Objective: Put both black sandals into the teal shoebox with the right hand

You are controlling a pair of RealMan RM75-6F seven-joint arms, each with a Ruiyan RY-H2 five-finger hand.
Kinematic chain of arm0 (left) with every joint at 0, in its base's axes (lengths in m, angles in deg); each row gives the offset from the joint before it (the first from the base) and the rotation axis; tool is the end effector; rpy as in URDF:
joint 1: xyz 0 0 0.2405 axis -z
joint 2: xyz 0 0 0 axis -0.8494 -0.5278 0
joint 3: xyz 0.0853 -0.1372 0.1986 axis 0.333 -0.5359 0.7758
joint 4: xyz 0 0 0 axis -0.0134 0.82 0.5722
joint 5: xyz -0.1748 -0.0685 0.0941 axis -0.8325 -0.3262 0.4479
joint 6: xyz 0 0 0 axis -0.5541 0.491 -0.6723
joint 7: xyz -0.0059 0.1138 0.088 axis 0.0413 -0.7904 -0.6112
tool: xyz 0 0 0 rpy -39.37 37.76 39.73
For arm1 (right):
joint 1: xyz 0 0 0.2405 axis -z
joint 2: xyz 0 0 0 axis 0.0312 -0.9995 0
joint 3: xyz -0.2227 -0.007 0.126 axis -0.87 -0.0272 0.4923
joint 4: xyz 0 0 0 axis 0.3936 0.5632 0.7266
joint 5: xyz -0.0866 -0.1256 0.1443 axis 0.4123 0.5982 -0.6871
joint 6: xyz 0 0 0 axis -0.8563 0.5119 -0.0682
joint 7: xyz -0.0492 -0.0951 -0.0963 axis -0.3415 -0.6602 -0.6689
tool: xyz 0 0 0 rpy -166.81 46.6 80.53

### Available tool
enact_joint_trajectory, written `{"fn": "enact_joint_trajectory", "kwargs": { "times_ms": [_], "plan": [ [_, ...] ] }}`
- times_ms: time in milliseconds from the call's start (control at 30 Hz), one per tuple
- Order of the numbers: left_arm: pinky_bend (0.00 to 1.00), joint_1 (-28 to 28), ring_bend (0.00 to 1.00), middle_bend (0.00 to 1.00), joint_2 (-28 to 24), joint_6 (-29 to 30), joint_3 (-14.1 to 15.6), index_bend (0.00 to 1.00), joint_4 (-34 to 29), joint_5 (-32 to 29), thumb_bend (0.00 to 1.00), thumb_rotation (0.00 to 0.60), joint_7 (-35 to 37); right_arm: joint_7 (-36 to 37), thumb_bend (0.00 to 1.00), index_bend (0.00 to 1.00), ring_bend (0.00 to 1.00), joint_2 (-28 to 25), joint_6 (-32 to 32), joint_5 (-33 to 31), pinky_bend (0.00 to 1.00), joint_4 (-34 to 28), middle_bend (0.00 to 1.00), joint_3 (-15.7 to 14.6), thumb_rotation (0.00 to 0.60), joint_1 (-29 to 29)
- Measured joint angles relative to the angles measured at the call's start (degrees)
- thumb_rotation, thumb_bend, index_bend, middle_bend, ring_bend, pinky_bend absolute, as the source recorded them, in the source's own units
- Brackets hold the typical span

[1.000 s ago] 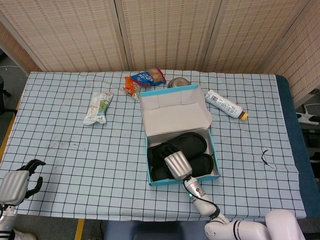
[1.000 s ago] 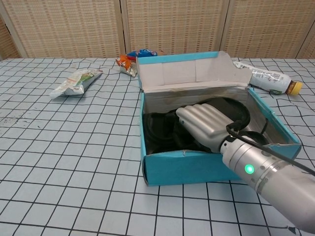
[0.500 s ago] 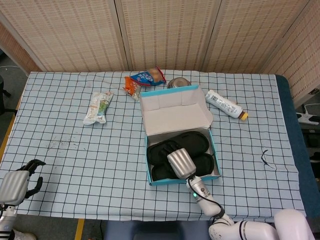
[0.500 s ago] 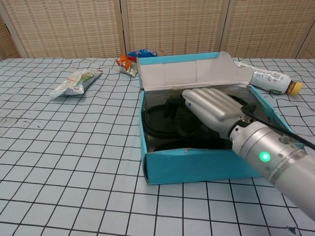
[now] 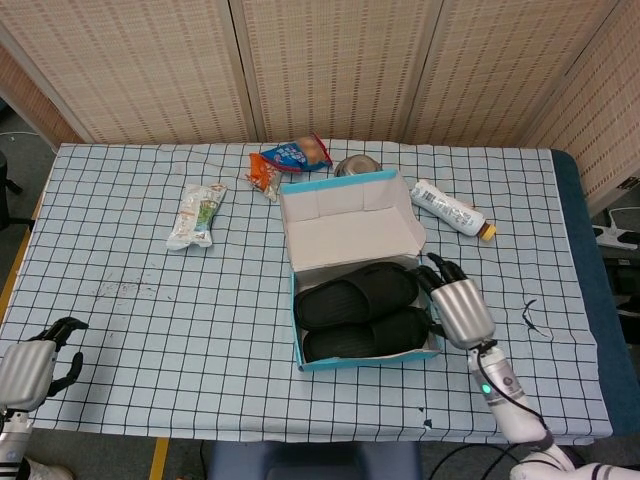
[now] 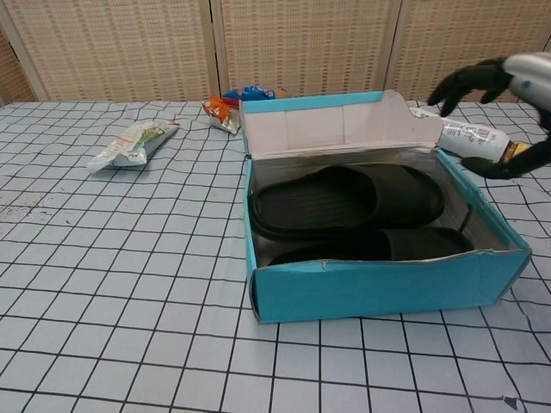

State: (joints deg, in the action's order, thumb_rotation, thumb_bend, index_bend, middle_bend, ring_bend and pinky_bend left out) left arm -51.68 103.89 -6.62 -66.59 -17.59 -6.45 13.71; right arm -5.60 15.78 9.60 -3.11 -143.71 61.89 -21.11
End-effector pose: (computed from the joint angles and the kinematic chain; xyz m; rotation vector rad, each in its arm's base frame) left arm -0.3164 0.1836 0.1434 -1.4262 -0.9459 -0.7863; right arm -0.2009 -0.2588 0.0722 1.6573 -0.7507 0.9894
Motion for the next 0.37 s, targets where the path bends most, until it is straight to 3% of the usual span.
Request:
{"fn": "enact_joint_trajectory", "kwargs": {
  "times_ms": [100, 200, 367],
  "plan": [
    [0.57, -0.10, 0.41, 0.24, 0.10, 0.29, -0.03, 0.28, -0.03, -0.03, 0.51, 0.600, -0.85, 0.48, 0.15, 0.19, 0.04, -3.24, -2.79, -1.13, 0.14, 2.60, 0.20, -1.84, 0.600, 4.57],
    [0.57, -0.15, 0.41, 0.24, 0.21, 0.41, -0.05, 0.28, -0.09, -0.09, 0.50, 0.600, -1.26, 1.66, 0.10, 0.09, 0.00, -4.35, -4.22, -2.57, 0.08, 6.14, 0.10, -2.98, 0.600, 6.77],
    [0.57, -0.03, 0.41, 0.24, 0.79, 0.43, -0.15, 0.28, -0.08, -0.25, 0.50, 0.600, -3.11, 7.11, 0.06, 0.01, 0.00, -4.84, -2.38, -8.60, 0.05, 13.05, 0.00, -3.02, 0.600, 8.54]
  ]
}}
